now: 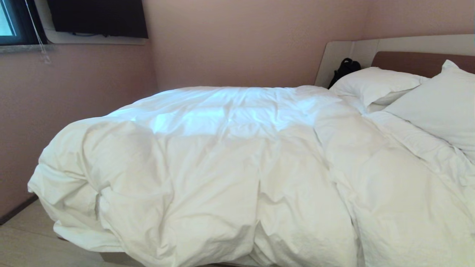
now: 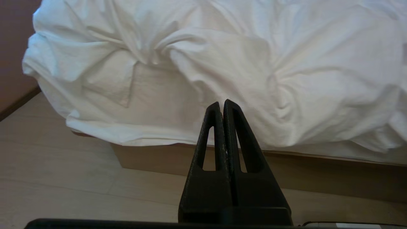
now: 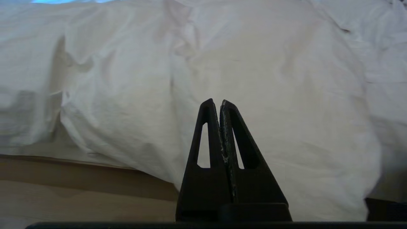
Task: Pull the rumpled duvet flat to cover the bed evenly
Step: Hold the folded corner of the quilt
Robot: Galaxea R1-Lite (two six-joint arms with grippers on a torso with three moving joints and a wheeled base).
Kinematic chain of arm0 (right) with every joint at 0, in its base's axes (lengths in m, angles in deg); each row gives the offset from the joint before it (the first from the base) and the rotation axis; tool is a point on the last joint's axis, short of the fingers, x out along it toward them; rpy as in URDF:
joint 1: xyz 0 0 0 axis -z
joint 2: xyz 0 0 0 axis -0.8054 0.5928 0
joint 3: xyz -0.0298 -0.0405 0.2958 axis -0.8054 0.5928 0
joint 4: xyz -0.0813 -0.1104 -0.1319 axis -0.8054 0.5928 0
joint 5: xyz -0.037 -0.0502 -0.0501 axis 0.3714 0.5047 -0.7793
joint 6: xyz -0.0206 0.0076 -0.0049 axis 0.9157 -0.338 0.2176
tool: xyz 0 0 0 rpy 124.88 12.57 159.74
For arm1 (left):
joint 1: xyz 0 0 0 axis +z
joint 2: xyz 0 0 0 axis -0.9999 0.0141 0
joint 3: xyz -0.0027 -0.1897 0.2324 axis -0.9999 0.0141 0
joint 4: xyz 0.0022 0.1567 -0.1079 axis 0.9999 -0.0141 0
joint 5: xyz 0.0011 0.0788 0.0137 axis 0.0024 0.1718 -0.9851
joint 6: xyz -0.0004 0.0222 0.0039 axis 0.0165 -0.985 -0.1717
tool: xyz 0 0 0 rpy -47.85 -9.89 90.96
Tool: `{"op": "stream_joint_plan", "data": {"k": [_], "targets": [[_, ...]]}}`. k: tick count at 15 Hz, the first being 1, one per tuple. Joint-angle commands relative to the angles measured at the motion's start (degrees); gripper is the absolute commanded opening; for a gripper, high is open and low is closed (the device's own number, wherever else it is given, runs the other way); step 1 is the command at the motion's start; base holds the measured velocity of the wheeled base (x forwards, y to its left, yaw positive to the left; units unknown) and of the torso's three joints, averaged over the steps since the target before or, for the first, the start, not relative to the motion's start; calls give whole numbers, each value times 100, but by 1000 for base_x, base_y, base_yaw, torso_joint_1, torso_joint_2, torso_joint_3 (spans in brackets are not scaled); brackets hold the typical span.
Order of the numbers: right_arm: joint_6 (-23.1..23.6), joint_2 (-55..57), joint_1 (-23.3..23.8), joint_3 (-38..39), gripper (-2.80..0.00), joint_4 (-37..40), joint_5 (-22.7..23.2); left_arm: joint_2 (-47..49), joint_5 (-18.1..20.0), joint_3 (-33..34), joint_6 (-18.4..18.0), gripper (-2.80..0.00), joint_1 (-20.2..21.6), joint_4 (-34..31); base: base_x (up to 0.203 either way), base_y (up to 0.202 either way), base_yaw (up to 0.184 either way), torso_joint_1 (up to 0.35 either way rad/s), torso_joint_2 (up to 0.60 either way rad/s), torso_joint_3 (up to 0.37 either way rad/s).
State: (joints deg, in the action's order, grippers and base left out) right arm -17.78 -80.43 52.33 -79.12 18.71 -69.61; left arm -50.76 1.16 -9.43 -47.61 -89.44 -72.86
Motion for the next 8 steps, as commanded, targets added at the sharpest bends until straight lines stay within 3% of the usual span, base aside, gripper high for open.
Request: {"op": "stream_joint_plan", "data": {"k": [1,8], "targets": [[2,7,0,0,-280,0,1,6,-3,2,5,-280,-2,-4,0,196,-2,2,7,6],[2,7,0,0,-280,0,1,6,-1,2,-2,-280,-2,-4,0,196,0,3,2,2]]}}
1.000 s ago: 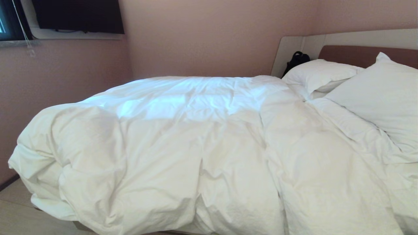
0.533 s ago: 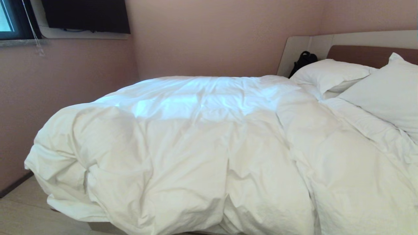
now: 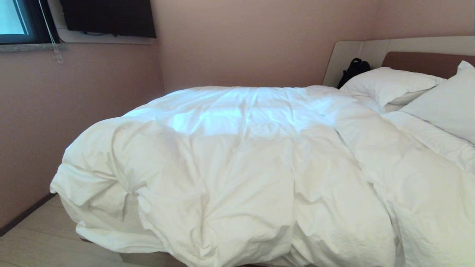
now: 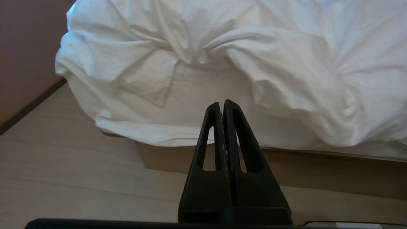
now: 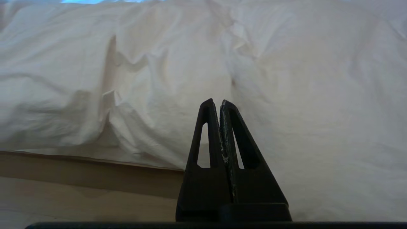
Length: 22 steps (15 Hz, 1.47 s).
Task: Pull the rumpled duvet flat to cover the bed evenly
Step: Hold the folded corner of the quilt
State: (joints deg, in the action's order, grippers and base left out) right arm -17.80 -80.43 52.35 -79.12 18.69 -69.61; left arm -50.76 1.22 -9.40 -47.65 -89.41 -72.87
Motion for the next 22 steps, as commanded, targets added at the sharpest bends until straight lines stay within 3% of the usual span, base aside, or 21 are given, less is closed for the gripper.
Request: {"op": "stream_joint_plan", "data": {"k": [1,22], "targets": [[5,7,-3,0,-280,2,1,2,-5,-1,1,-280,-4,-3,0,197,0,2,-2,-2],[5,7,-3,0,-280,2,1,6,-9,-1,1,-280,-4,-3,0,193,0,3,3,1]]}}
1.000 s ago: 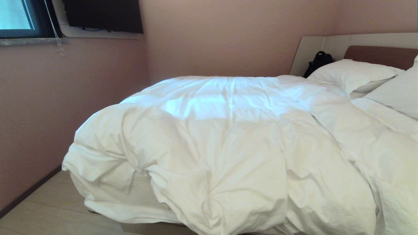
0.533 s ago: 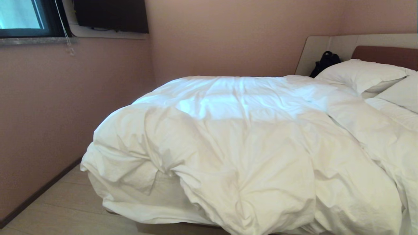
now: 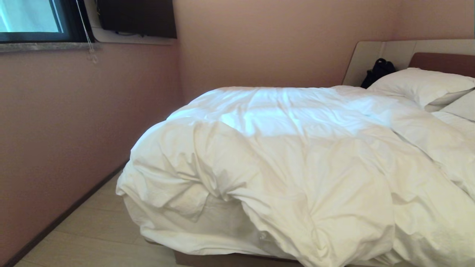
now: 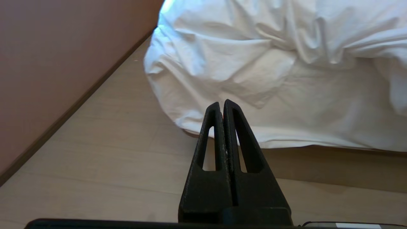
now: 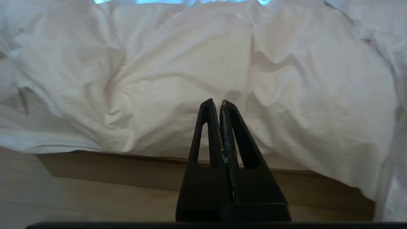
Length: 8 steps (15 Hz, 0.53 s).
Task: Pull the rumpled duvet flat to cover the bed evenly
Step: Hold the folded corner of the quilt
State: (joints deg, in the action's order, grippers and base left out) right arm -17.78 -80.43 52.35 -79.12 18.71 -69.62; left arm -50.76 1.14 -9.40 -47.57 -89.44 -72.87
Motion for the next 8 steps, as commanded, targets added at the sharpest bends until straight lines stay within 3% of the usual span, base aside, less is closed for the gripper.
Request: {"op": "stream_joint_plan", "data": {"k": [1,8], "targets": [[2,7,-3,0,-280,0,3,6,-2,-1,2,-280,-2,-3,0,194,1,-2,2,7],[2,7,-3,0,-280,0,3,6,-2,-1,-3,-280,4,-3,0,193,-1,2,1,2]]}}
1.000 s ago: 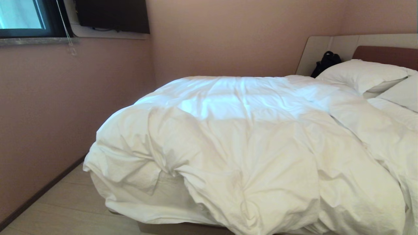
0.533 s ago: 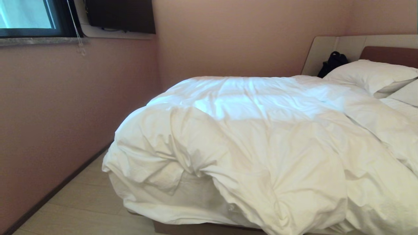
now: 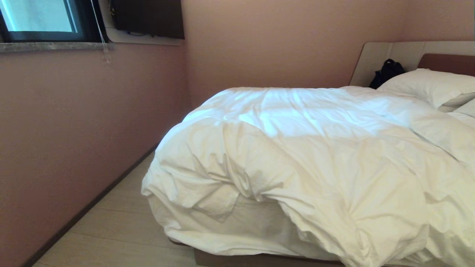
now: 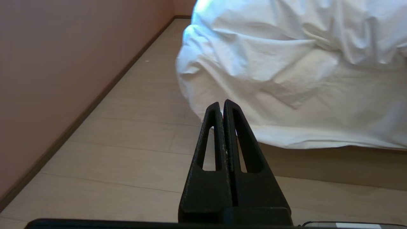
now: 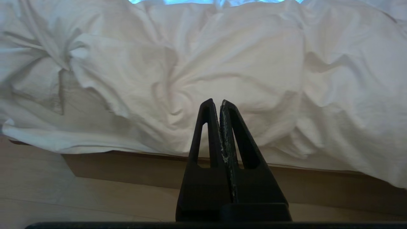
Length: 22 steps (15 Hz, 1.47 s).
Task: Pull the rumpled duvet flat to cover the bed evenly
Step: Hold the folded corner of the quilt
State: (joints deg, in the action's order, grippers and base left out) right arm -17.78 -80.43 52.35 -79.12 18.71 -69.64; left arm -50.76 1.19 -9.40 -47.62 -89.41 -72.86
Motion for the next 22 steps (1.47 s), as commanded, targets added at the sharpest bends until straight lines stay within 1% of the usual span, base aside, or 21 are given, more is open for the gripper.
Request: {"op": "stream_joint_plan", "data": {"k": [1,22], "targets": [[2,7,-3,0,-280,0,4,6,-6,-1,-1,-280,-4,-4,0,195,-1,2,-2,5],[2,7,-3,0,-280,-1,4,6,2,-1,-28,-280,-4,-13,0,197,-1,2,2,3]]}}
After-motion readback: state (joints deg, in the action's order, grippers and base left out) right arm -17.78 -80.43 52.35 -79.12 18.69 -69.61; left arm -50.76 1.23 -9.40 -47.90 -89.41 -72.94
